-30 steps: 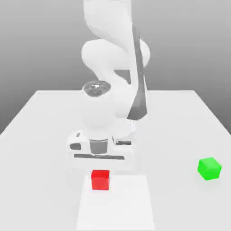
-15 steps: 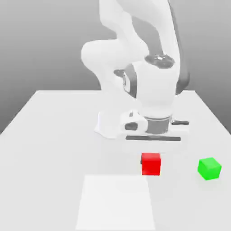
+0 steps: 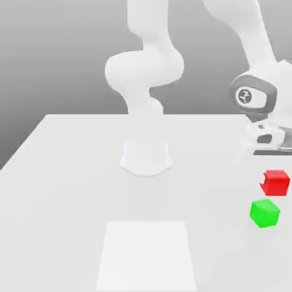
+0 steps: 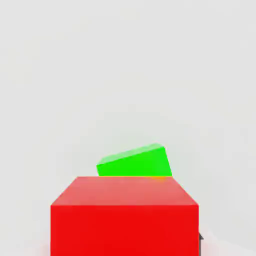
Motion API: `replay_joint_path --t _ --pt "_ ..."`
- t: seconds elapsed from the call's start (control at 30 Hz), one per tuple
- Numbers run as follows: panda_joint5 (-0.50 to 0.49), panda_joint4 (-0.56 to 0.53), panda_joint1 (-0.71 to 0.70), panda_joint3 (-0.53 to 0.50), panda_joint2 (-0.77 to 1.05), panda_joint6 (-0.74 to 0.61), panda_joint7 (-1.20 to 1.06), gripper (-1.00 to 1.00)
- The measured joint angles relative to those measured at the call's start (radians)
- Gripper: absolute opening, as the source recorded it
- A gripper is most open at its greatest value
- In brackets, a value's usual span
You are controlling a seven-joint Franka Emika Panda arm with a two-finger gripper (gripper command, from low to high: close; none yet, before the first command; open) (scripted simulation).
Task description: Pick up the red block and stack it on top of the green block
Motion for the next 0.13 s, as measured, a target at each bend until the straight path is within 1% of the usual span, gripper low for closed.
replay_joint_path --t 0.03,0.13 --pt "-0.018 0.001 0.007 -0.012 0.025 0.022 0.013 1.0" --pt "-0.018 0.001 0.007 -0.012 0.025 0.023 0.013 1.0"
